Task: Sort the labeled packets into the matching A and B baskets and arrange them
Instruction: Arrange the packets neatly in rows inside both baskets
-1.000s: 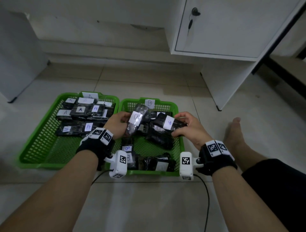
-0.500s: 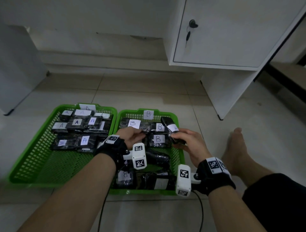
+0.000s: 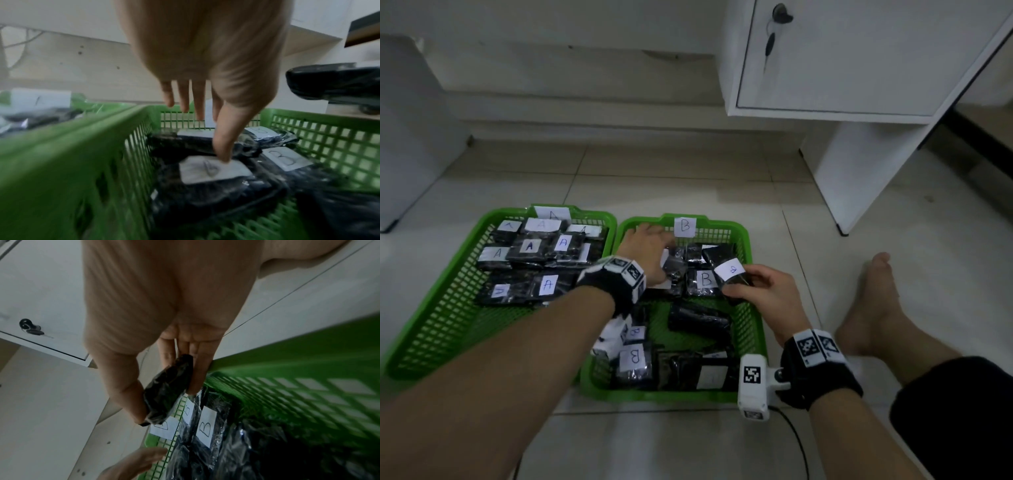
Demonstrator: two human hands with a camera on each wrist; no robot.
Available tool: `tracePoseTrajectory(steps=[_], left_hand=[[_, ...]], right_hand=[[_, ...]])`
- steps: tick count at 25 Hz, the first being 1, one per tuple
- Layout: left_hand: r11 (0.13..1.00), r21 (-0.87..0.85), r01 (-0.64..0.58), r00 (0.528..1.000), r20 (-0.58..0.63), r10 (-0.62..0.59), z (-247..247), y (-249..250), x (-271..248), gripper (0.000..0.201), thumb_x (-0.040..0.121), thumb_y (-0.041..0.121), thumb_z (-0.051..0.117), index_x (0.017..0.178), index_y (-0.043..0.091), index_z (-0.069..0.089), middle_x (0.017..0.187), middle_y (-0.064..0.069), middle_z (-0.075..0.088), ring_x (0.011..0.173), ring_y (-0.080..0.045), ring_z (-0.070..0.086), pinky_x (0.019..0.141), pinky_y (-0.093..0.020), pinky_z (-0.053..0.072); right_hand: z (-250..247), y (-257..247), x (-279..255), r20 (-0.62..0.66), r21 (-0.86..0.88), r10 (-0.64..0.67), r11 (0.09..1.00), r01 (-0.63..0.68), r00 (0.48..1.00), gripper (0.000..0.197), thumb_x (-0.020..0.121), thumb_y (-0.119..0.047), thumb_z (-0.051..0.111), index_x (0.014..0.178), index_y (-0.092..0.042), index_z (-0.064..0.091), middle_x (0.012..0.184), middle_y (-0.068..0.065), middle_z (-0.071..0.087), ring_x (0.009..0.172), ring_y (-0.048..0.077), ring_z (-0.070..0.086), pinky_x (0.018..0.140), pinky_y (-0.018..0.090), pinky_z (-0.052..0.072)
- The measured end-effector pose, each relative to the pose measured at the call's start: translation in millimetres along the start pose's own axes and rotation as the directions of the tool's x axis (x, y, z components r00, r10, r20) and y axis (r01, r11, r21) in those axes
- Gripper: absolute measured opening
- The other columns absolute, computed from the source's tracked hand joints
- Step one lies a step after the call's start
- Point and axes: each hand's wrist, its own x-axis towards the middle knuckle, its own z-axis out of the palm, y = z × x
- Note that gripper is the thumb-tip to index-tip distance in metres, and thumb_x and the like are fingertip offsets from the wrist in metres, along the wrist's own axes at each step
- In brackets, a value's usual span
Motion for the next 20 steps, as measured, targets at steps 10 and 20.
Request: tracePoseTrajectory(steps=[10,20], left_hand=[[0.998,0.057,-0.029,0.998,-0.058,0.032,6,-18,36,0.050,0.076,0.040,0.078,0.121,0.024,0.062,0.119,-0.003,0.058,0.110,-0.025,0.057,0.096,-0.040,0.047],[0.997,-0.072,-0.002,0.999,-0.043,-0.001,-6,-15,31,0.049,0.075,0.044,0.079,0.117,0.020,0.067,0.115,-0.004,0.065,0.105,-0.025,0.062,0.087,-0.038,0.055]], right_hand=[[-1,-1,6,-0.030,-0.068,0.016,0.998,-0.018,0.999,0.038,0.058,-0.006,0.094,0.088,-0.024,0.080,0.085,-0.003,0.079,0.079,0.009,0.073,0.068,0.015,0.053],[-5,-4,4,-0.035,0.088,0.145,0.986,-0.142,0.989,0.050,0.063,-0.002,0.092,0.104,-0.007,0.066,0.101,0.010,0.077,0.093,0.023,0.073,0.078,0.031,0.060]])
